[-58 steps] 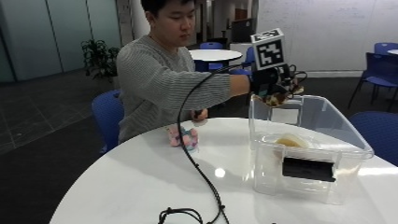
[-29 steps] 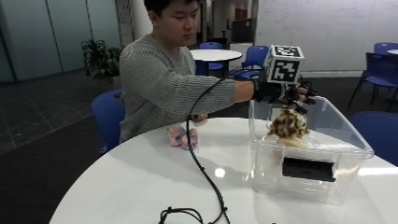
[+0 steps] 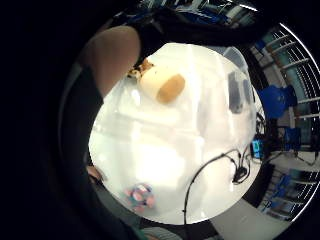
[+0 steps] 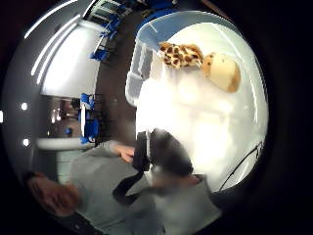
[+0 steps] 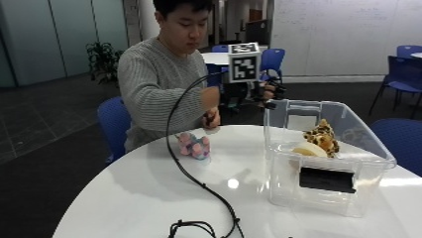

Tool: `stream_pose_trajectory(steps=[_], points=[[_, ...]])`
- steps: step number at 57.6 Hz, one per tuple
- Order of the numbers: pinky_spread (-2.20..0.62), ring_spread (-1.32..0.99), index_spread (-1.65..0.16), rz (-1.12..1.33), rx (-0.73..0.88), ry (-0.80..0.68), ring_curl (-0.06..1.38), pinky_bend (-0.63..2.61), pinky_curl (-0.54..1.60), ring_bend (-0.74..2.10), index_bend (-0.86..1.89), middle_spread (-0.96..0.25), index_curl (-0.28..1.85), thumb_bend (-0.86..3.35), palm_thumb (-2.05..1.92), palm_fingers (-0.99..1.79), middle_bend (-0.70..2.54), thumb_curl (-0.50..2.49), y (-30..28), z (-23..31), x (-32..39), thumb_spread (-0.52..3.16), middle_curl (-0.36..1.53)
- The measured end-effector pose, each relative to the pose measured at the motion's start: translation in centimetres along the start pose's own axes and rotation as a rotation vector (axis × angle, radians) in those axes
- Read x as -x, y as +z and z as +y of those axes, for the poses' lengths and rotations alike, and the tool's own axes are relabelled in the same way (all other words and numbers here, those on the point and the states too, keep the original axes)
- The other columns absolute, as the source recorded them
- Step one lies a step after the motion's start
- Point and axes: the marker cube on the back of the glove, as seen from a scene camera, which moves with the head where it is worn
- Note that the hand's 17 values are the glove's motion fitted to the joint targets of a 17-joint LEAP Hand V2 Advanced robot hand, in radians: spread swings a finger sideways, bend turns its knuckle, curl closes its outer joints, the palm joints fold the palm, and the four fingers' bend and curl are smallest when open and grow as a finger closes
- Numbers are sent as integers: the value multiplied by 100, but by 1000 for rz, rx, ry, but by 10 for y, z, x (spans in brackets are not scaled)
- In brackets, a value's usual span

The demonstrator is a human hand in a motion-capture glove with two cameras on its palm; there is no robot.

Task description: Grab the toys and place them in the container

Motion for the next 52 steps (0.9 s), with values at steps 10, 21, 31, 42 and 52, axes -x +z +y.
stream_pose_trajectory(steps=[10,21,31,42,52], points=[[6,-11,-39,45,-28,-1,39,81,32,23,18,-16,47,-4,-4,-9,14,44,11,129,-1,127,36],[6,-10,-41,49,-33,11,38,77,31,21,20,-16,46,-4,-4,-3,16,37,32,210,12,128,33],[6,-10,-41,114,-14,4,39,75,31,20,20,-15,46,-3,-3,-2,16,34,67,223,21,129,32],[6,-10,-42,190,75,87,39,74,32,20,20,-16,47,-2,-1,-2,15,33,152,244,26,130,30],[6,-9,-42,169,111,155,39,84,34,20,20,-16,47,-1,2,-6,9,33,190,247,20,131,25]])
